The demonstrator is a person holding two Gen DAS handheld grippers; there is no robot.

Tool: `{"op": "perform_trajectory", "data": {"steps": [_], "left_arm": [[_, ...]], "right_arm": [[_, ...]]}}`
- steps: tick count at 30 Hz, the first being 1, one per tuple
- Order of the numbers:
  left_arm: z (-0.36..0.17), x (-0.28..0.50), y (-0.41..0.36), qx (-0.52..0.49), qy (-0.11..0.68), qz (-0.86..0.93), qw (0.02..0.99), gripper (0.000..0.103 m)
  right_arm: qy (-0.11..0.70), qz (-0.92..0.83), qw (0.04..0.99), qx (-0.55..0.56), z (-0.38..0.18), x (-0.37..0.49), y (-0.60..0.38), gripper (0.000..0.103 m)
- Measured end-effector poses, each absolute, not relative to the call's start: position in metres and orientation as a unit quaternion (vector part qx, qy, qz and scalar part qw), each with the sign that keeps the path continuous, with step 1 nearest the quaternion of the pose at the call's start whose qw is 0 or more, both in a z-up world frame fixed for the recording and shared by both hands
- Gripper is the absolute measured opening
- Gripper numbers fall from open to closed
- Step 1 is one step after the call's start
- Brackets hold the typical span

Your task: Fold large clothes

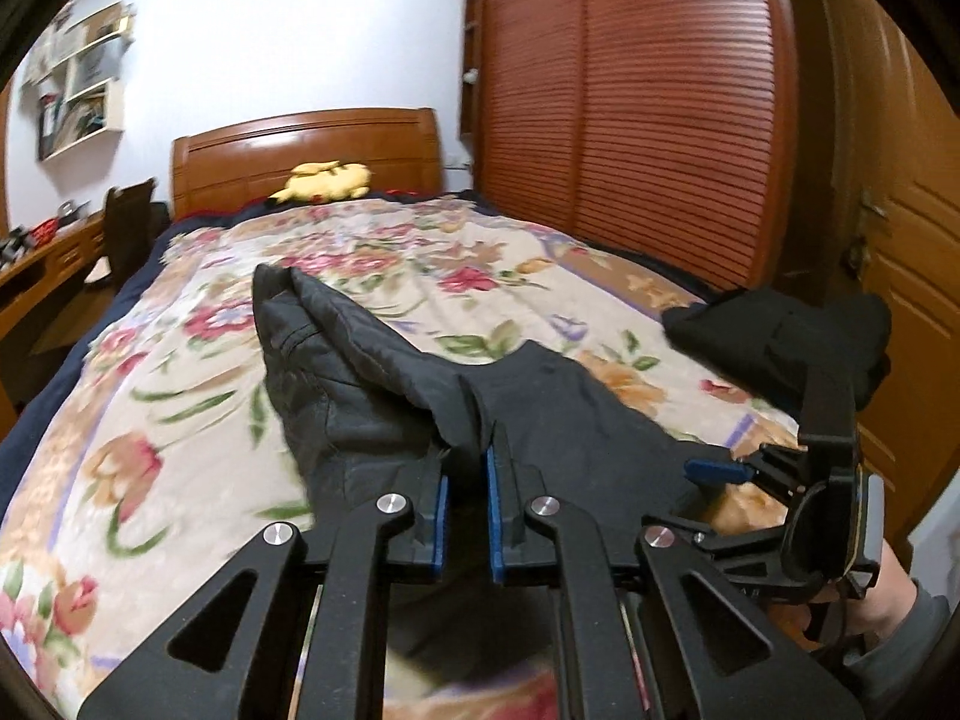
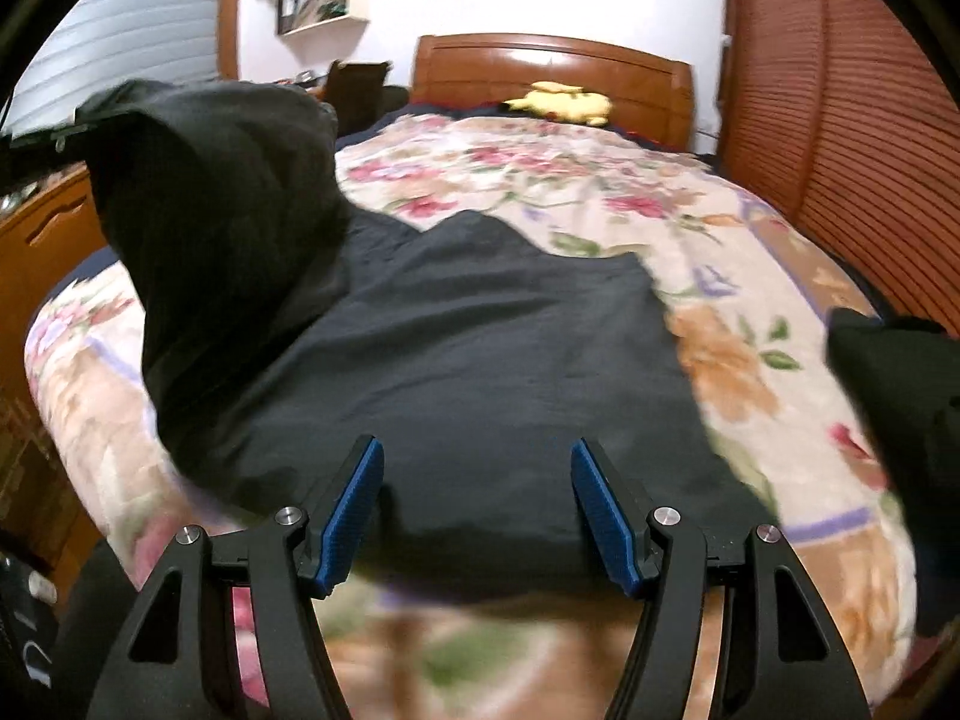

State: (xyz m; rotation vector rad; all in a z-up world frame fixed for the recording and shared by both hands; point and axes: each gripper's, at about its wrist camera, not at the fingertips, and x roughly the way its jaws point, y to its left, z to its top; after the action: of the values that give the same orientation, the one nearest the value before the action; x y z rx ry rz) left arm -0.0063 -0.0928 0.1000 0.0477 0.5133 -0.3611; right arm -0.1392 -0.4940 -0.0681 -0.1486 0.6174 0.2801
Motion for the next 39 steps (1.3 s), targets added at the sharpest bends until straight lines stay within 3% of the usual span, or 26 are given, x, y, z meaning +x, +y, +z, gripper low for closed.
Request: {"op": "perform_trajectory", "data": {"steps": [9,17,20,24,26,29,39], "left_arm": [[0.092,0.008,-0.183,0.045,0.287,-0.247,0.924,0.009],[0.069,0.013,-0.193,0.035,0.319,-0.249,0.914,0.01],[0.07,0.008,-0.192,0.035,0.32,-0.247,0.914,0.019],[0.082,-0.009,-0.18,0.042,0.297,-0.246,0.922,0.043],[0.087,-0.014,-0.169,0.037,0.288,-0.243,0.925,0.05],[0.092,-0.02,-0.149,0.025,0.279,-0.239,0.93,0.082],[0.065,-0.03,-0.09,0.047,0.28,-0.18,0.942,0.083]], "right_arm": [[0.296,0.099,0.949,-0.039,-0.064,-0.149,-0.534,0.067],[0.302,0.081,0.95,-0.009,-0.06,-0.153,-0.543,0.067],[0.296,0.083,0.952,-0.005,-0.056,-0.157,-0.541,0.067],[0.288,0.085,0.954,-0.002,-0.054,-0.158,-0.544,0.067],[0.281,0.088,0.956,0.001,-0.053,-0.156,-0.546,0.067],[0.271,0.088,0.958,0.008,-0.052,-0.154,-0.548,0.067],[0.217,0.097,0.971,0.034,-0.038,-0.162,-0.545,0.067]]}}
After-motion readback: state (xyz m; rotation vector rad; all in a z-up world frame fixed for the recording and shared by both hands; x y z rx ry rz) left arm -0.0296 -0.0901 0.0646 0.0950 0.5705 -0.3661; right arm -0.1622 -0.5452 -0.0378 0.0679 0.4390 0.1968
